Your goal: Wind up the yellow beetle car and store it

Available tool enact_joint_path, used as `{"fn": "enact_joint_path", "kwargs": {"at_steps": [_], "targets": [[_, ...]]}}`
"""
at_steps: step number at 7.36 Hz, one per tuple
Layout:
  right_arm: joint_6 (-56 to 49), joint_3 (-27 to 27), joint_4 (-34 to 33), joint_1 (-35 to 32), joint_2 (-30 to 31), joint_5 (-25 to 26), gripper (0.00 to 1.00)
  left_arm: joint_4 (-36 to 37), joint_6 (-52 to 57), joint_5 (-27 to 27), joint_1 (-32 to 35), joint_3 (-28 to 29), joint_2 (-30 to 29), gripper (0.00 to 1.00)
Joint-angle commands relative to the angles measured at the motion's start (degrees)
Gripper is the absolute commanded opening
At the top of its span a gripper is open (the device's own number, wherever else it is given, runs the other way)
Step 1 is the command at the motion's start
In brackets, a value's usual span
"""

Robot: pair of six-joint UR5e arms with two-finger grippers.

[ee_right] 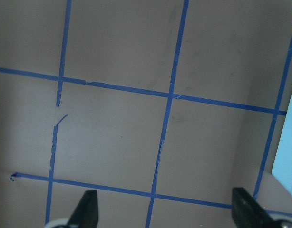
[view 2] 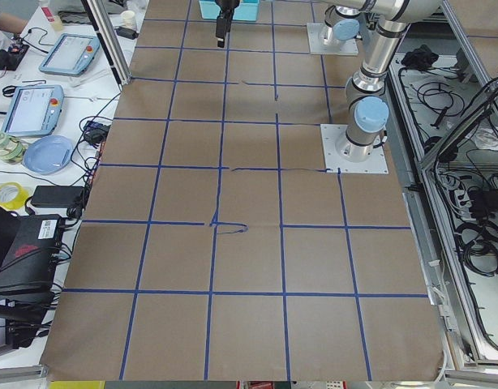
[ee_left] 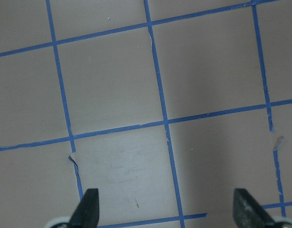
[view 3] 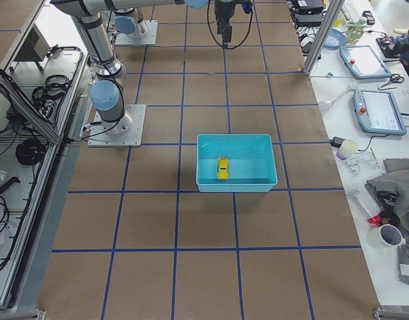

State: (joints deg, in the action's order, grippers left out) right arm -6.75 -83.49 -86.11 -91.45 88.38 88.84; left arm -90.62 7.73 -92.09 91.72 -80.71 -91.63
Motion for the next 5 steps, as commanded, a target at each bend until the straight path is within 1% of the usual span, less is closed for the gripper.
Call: {"fn": "enact_joint_path", "kwargs": {"at_steps": [1,3,5], "targets": [[2.8,-0.1,-3.0,0.0,-0.4,0.7,1.0,0.0,-0.3,0.6,-0.1,-0.1,0.0,1.0],[7.9,-0.2,-2.3,0.0,-0.4,0.9,1.0,0.0,0.0,0.7,-0.8,-0.3,0.0,1.0],[8.1,-0.3,-2.0,0.0,-0.4,0.8,1.0,0.0,0.0,0.8,-1.2,-0.4,0.0,1.0]]}}
